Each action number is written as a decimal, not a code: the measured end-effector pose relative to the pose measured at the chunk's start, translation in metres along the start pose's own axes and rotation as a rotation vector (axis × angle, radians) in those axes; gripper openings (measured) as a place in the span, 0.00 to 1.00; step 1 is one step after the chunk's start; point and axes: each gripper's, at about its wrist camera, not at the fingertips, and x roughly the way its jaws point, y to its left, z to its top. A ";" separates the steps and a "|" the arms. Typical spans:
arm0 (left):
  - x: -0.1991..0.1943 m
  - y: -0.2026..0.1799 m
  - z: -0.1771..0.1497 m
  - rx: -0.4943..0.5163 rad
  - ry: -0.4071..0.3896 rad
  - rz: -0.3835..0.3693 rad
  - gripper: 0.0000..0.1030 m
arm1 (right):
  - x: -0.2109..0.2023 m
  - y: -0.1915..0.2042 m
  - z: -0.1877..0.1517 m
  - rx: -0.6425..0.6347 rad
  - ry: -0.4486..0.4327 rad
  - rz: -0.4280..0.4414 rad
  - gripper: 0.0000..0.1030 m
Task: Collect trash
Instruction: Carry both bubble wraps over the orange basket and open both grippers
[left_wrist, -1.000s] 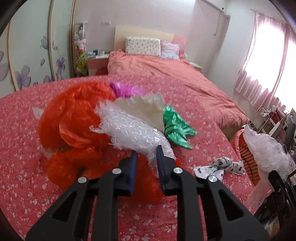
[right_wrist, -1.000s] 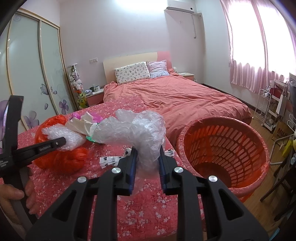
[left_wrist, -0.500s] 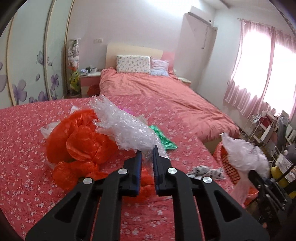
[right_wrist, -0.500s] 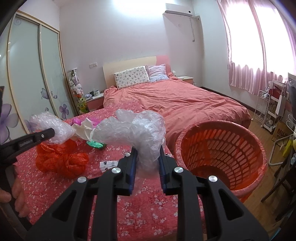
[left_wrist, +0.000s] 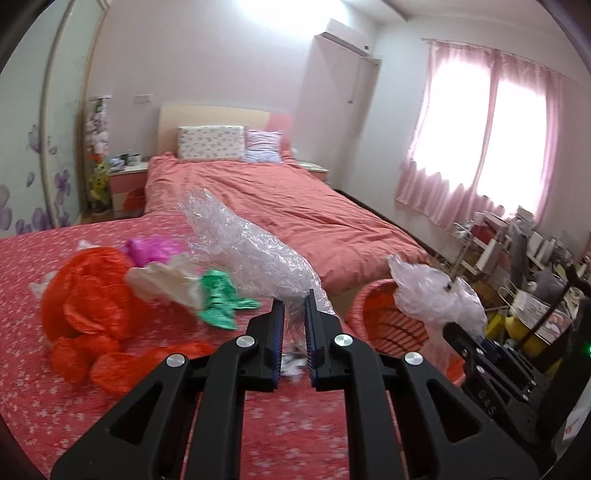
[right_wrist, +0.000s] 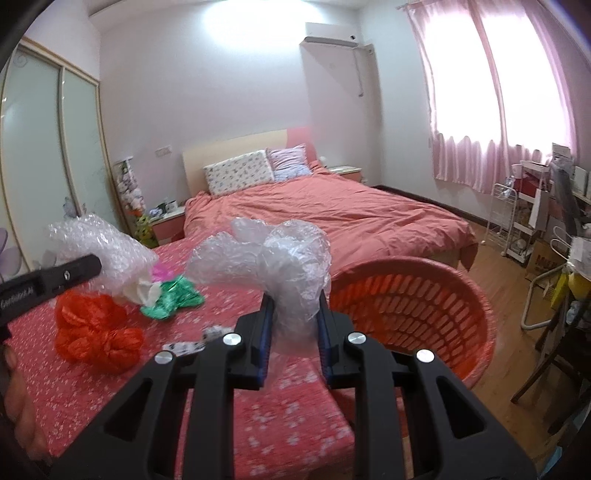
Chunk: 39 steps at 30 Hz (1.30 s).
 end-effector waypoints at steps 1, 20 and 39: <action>0.002 -0.003 0.000 0.006 0.002 -0.011 0.11 | -0.001 -0.006 0.002 0.005 -0.008 -0.011 0.22; 0.066 -0.102 -0.015 0.110 0.078 -0.203 0.11 | 0.023 -0.107 0.023 0.102 -0.038 -0.165 0.22; 0.106 -0.133 -0.023 0.181 0.165 -0.290 0.11 | 0.054 -0.153 0.022 0.168 -0.010 -0.174 0.24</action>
